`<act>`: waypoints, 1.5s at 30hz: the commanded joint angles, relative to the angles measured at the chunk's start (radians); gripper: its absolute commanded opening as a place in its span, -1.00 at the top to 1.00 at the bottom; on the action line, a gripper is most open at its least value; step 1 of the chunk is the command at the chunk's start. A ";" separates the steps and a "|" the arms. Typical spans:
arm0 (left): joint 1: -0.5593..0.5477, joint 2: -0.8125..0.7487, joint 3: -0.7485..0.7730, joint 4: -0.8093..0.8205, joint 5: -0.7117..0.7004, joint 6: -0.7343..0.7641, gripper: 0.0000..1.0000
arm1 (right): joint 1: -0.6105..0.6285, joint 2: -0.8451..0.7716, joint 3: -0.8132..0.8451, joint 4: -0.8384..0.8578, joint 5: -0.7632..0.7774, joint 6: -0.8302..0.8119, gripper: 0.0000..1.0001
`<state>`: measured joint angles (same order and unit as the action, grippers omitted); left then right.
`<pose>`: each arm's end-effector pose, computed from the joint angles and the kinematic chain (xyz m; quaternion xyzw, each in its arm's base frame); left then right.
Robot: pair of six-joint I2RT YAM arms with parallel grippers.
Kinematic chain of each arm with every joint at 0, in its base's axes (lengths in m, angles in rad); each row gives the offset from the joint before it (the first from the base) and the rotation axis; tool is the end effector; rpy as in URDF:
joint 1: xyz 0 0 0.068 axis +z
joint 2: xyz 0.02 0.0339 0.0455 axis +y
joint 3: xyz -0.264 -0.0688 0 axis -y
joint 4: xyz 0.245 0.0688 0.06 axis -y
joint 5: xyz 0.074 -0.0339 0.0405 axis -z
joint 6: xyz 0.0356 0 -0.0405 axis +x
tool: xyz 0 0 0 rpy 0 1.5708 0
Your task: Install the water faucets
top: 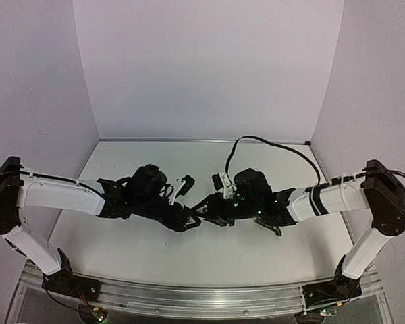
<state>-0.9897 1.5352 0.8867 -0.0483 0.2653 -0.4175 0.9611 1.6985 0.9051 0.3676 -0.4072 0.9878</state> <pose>0.1707 -0.2769 0.2076 0.3071 0.8458 -0.3628 0.2424 0.1977 0.3076 0.1987 -0.0985 0.8246 0.5344 0.1573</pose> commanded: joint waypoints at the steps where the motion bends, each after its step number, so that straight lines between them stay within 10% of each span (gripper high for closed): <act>1: 0.001 -0.139 -0.067 0.164 0.054 -0.064 -0.45 | 0.007 -0.095 -0.045 0.051 0.040 -0.151 1.00; 11: 0.194 -0.361 -0.334 0.739 0.481 -0.446 -0.80 | 0.007 -0.296 -0.047 0.054 -0.044 -0.453 1.00; 21: 0.177 -0.281 -0.264 0.925 0.660 -0.561 -0.73 | 0.014 -0.235 0.036 0.240 -0.223 -0.382 1.00; 36: 0.138 -0.224 -0.213 0.926 0.662 -0.552 0.31 | 0.035 -0.155 0.081 0.291 -0.209 -0.326 1.00; 42: 0.138 -0.231 -0.212 0.926 0.641 -0.548 0.18 | 0.045 -0.146 0.089 0.292 -0.214 -0.320 1.00; 45: 0.139 -0.245 -0.224 0.926 0.622 -0.519 0.54 | 0.047 -0.149 0.085 0.289 -0.208 -0.308 0.93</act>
<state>-0.8375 1.3235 0.6209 0.8120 0.9031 -0.9424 0.9962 1.5330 0.9508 0.6144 -0.6449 0.6952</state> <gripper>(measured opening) 0.376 0.379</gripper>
